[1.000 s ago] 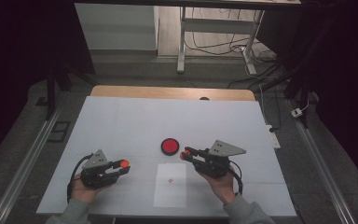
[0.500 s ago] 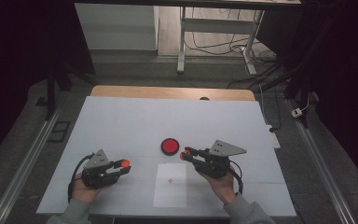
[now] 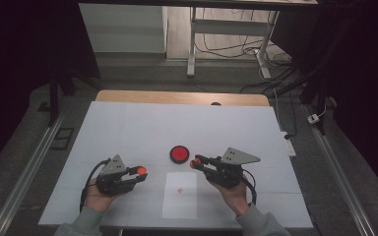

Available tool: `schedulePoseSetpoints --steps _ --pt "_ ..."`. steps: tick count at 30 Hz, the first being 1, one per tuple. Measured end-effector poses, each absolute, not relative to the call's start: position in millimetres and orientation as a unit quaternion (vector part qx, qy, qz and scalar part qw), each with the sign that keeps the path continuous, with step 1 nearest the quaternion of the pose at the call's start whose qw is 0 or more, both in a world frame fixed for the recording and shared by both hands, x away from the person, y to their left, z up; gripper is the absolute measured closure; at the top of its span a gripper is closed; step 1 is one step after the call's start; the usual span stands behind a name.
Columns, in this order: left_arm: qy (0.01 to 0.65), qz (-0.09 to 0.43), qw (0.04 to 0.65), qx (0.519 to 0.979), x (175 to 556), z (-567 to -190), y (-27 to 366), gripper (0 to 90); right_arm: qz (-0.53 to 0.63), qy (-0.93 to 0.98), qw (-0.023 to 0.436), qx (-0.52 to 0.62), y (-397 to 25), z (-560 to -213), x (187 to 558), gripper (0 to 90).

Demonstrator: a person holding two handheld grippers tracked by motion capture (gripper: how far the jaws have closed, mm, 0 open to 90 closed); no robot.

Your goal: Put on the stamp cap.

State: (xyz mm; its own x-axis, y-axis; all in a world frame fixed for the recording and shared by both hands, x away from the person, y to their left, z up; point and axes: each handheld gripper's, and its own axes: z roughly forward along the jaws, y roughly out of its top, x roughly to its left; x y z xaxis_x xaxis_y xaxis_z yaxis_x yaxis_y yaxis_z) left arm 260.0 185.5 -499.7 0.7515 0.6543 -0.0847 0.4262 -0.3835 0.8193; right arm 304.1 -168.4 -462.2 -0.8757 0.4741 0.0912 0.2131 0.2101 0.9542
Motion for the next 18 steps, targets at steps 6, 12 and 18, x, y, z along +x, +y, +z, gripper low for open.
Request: schedulePoseSetpoints --steps 6,12,18 --pt "0.321 0.127 0.446 0.826 259.6 -497.9 179.4 65.5 0.588 0.769 0.11 0.223 -167.4 -462.4 303.7 71.9" --pt "0.314 0.126 0.445 0.829 261.6 -498.3 174.1 65.5 0.588 0.77 0.109 0.223 -167.0 -462.4 303.9 71.9" --pt "0.305 0.123 0.443 0.834 264.7 -498.8 165.5 65.5 0.592 0.767 0.111 0.222 -168.5 -460.7 303.9 71.9"
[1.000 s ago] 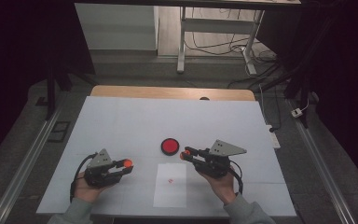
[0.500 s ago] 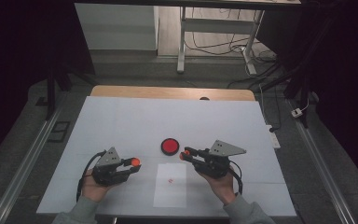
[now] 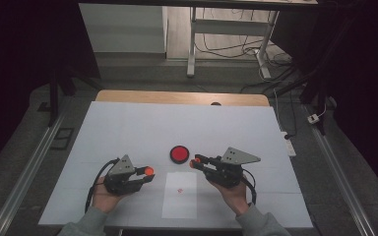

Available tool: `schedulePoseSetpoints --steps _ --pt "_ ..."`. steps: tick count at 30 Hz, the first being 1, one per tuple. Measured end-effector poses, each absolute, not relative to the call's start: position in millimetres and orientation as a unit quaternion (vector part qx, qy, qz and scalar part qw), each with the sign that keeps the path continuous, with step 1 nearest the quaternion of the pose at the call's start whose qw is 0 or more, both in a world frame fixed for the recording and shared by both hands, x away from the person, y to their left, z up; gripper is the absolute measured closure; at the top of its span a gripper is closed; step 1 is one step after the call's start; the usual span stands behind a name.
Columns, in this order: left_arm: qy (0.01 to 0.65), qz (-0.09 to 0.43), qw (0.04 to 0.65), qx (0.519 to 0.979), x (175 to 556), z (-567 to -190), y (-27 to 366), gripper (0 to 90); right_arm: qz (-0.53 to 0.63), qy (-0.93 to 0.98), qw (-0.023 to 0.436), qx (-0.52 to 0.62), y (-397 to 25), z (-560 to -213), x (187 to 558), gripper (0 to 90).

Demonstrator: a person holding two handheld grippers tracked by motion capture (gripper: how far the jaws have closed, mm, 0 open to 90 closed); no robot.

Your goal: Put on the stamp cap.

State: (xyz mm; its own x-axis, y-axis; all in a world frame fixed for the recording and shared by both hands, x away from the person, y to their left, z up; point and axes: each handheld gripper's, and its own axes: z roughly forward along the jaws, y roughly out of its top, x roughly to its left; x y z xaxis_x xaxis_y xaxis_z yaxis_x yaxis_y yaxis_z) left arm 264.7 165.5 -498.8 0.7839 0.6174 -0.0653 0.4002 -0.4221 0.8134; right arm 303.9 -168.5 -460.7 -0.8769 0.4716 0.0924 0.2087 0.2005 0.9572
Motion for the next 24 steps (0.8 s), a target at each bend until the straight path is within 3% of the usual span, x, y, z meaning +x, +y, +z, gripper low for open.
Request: schedulePoseSetpoints --steps 24 --pt "0.279 0.118 0.445 0.843 270.3 -497.5 142.9 65.4 0.595 0.764 0.113 0.221 -169.1 -458.5 300.7 71.8"
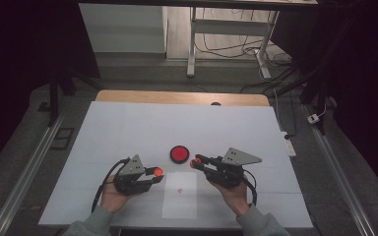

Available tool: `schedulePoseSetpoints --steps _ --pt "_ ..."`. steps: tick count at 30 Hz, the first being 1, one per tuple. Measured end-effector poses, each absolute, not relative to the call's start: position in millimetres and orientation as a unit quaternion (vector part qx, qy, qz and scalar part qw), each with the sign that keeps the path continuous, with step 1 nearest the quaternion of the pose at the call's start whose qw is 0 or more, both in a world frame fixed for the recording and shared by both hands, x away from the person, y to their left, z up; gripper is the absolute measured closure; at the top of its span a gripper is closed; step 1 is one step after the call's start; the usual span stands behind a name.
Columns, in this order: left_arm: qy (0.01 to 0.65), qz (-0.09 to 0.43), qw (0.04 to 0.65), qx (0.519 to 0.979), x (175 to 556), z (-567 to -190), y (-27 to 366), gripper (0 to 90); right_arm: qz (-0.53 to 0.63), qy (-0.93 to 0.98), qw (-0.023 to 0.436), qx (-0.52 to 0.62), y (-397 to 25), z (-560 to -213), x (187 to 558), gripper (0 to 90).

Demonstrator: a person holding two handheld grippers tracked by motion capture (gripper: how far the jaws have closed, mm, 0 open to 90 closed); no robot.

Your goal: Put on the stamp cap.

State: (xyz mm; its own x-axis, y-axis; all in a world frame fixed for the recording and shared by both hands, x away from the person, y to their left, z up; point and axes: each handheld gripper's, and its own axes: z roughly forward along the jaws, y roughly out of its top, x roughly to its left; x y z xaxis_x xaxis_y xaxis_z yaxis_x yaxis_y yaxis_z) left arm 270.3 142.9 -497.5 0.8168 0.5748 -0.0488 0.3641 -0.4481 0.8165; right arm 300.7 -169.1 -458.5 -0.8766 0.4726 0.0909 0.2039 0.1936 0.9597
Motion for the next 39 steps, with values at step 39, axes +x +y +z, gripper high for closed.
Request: schedulePoseSetpoints --steps 39 --pt "0.227 0.085 0.446 0.862 286.3 -502.4 73.2 65.4 0.596 0.766 0.101 0.217 -164.4 -460.4 299.5 71.8"
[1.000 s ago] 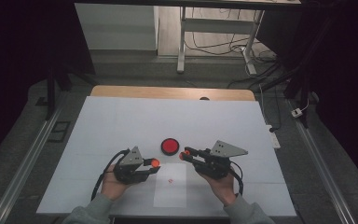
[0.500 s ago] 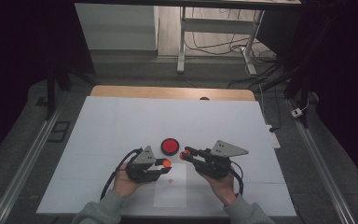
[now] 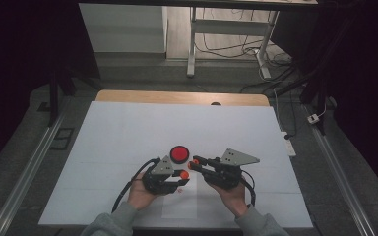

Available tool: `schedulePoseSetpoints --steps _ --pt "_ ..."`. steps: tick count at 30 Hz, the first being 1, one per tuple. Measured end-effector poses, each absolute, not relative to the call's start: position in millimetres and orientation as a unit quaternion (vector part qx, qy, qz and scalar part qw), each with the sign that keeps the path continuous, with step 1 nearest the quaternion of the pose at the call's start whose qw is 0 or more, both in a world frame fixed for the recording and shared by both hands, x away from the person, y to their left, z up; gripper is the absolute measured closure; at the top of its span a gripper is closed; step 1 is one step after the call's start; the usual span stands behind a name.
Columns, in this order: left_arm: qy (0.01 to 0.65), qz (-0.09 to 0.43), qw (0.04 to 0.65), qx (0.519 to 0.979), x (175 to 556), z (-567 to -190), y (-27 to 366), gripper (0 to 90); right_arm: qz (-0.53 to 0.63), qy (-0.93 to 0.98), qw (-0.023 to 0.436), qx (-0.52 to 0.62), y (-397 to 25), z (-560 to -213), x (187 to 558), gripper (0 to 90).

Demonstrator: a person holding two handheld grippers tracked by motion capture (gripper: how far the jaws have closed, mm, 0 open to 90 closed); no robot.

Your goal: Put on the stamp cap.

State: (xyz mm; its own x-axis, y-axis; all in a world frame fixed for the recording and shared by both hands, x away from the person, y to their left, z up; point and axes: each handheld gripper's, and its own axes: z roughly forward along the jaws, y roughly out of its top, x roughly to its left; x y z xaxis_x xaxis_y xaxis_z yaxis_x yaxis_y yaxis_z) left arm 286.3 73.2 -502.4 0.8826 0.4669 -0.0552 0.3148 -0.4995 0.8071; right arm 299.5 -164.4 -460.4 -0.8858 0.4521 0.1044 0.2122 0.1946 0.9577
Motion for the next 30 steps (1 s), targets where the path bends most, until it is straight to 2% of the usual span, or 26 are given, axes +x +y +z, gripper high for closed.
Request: schedulePoseSetpoints --steps 30 --pt "0.228 0.1 0.448 0.858 287.4 -499.3 74.4 65.5 0.58 0.782 0.076 0.213 -153.7 -472.7 298.6 71.8"
